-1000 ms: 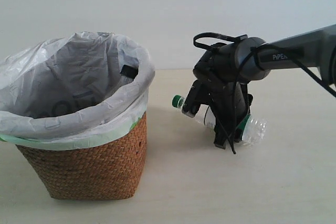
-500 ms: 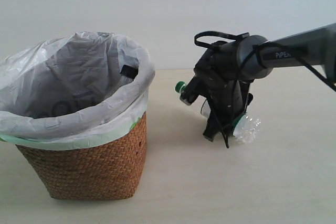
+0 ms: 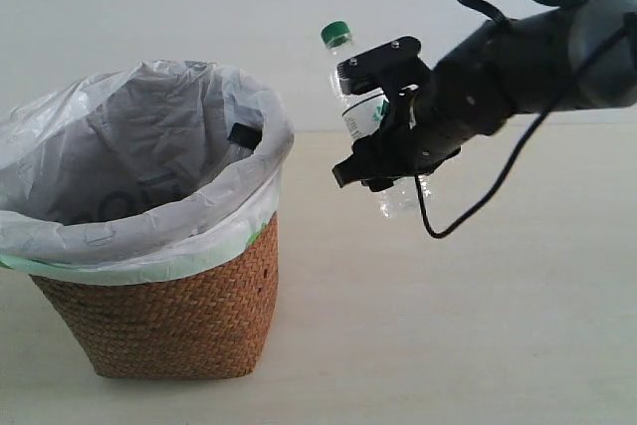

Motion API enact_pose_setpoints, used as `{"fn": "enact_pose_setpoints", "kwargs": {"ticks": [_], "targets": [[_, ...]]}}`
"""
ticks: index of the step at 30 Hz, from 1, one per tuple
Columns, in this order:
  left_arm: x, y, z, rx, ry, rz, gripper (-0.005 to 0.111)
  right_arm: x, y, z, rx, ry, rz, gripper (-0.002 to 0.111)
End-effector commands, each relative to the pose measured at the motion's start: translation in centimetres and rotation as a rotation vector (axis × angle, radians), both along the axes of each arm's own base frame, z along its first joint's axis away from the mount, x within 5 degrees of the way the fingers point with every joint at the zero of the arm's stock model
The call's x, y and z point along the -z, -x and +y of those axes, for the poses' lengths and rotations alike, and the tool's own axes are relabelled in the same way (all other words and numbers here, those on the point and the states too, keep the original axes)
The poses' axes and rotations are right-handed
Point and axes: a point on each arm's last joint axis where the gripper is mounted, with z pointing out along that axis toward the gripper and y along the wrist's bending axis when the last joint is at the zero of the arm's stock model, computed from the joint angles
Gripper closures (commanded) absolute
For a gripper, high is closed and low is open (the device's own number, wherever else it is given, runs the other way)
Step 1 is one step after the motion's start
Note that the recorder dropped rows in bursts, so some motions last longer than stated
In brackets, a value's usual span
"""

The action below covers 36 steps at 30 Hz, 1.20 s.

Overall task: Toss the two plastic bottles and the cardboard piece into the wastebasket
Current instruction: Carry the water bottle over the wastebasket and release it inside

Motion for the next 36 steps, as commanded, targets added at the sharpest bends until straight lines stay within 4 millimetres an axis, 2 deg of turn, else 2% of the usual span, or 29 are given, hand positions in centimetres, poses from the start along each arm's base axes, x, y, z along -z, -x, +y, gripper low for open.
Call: {"fn": "enact_pose_setpoints", "kwargs": {"ticks": [1,4,8,15,16,17,18,19,21,23,26,31,36], "targets": [[0.1,0.0,0.0,-0.004,0.000,-0.005,0.103,-0.9,2.3,-1.1,0.006,-0.234,-0.130,0.095],[0.1,0.0,0.0,-0.004,0.000,-0.005,0.103,-1.2,3.8,-1.9,-0.023,-0.313,-0.197,0.095],[0.1,0.0,0.0,-0.004,0.000,-0.005,0.103,-2.8,5.1,-3.5,0.076,-0.426,-0.209,0.095],[0.1,0.0,0.0,-0.004,0.000,-0.005,0.103,-8.2,7.6,-6.4,0.132,-0.481,-0.304,0.097],[0.1,0.0,0.0,-0.004,0.000,-0.005,0.103,-9.4,7.8,-8.3,0.188,-0.465,-0.316,0.103],[0.1,0.0,0.0,-0.004,0.000,-0.005,0.103,-9.8,7.9,-9.2,0.217,-0.450,-0.312,0.105],[0.1,0.0,0.0,-0.004,0.000,-0.005,0.103,-10.3,7.8,-11.6,0.303,-0.398,-0.287,0.105],[0.1,0.0,0.0,-0.004,0.000,-0.005,0.103,-10.4,7.6,-12.7,0.344,-0.373,-0.275,0.104],[0.1,0.0,0.0,-0.004,0.000,-0.005,0.103,-10.8,7.3,-16.1,0.456,-0.236,-0.221,0.104],[0.1,0.0,0.0,-0.004,0.000,-0.005,0.103,-10.8,7.4,-16.9,0.481,-0.193,-0.199,0.104],[0.1,0.0,0.0,-0.004,0.000,-0.005,0.103,-10.5,7.4,-15.7,0.440,-0.189,-0.181,0.104],[0.1,0.0,0.0,-0.004,0.000,-0.005,0.103,-10.6,8.0,-10.1,0.276,-0.315,-0.181,0.104],[0.1,0.0,0.0,-0.004,0.000,-0.005,0.103,-12.9,9.5,-4.4,0.134,-0.513,-0.179,0.104]]}}
